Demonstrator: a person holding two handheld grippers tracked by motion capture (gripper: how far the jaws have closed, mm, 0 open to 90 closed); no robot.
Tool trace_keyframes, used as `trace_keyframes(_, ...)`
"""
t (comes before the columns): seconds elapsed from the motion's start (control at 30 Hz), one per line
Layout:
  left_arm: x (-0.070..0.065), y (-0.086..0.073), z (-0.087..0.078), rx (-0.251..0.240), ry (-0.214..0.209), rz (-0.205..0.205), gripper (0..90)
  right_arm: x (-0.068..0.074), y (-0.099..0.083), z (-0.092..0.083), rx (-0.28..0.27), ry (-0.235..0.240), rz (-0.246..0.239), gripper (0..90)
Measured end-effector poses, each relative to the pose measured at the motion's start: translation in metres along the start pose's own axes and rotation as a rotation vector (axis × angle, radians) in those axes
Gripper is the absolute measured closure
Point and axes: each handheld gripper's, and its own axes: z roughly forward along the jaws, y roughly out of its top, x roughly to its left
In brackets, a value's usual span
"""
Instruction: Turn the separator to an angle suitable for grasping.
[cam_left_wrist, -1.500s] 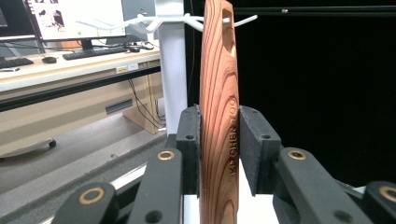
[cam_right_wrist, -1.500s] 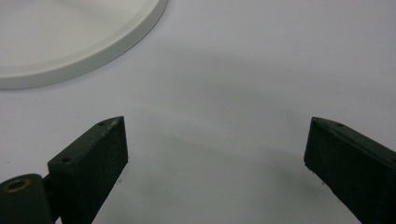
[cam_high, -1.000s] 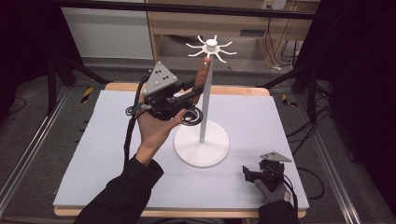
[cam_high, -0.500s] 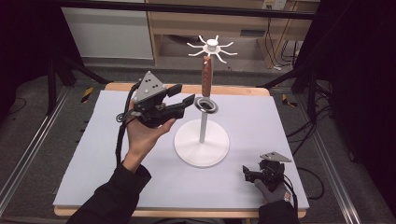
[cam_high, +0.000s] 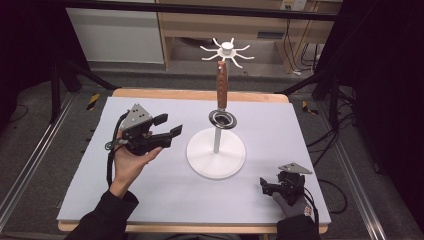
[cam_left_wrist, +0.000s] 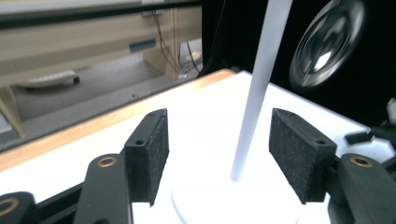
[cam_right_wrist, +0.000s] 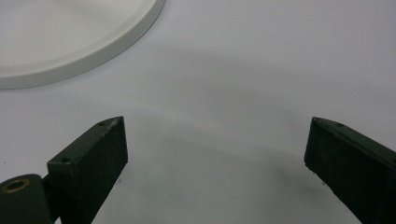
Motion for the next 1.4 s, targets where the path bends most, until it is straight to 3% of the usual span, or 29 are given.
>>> trace_keyframes(0.2, 0.011, -0.034, -0.002, 0.080, 0.037, 0.026, 35.4, 0.000, 0.000, 0.000, 0.001, 0.000, 0.004, 6.4)
trace_keyframes(0.5, 0.025, -0.084, -0.005, 0.190, 0.059, -0.003, 30.4, 0.000, 0.000, 0.000, 0.006, -0.004, 0.006, 6.3)
trace_keyframes(0.67, 0.038, -0.108, -0.007, 0.245, 0.086, -0.042, 29.1, 0.000, -0.001, 0.000, 0.010, -0.004, 0.005, 6.3)
trace_keyframes(0.83, 0.048, -0.125, -0.012, 0.266, 0.108, -0.071, 28.6, -0.001, -0.001, 0.000, 0.006, 0.000, 0.005, 6.3)
trace_keyframes(0.97, 0.057, -0.141, -0.025, 0.289, 0.135, -0.080, 28.0, -0.002, -0.002, -0.001, 0.007, 0.000, 0.023, 6.3)
trace_keyframes(1.1, 0.070, -0.155, -0.036, 0.295, 0.163, -0.113, 27.3, -0.002, -0.002, 0.000, 0.010, -0.002, 0.024, 6.3)
trace_keyframes(1.4, 0.085, -0.172, -0.054, 0.300, 0.203, -0.148, 26.2, -0.002, -0.002, -0.002, 0.009, -0.005, 0.028, 6.2)
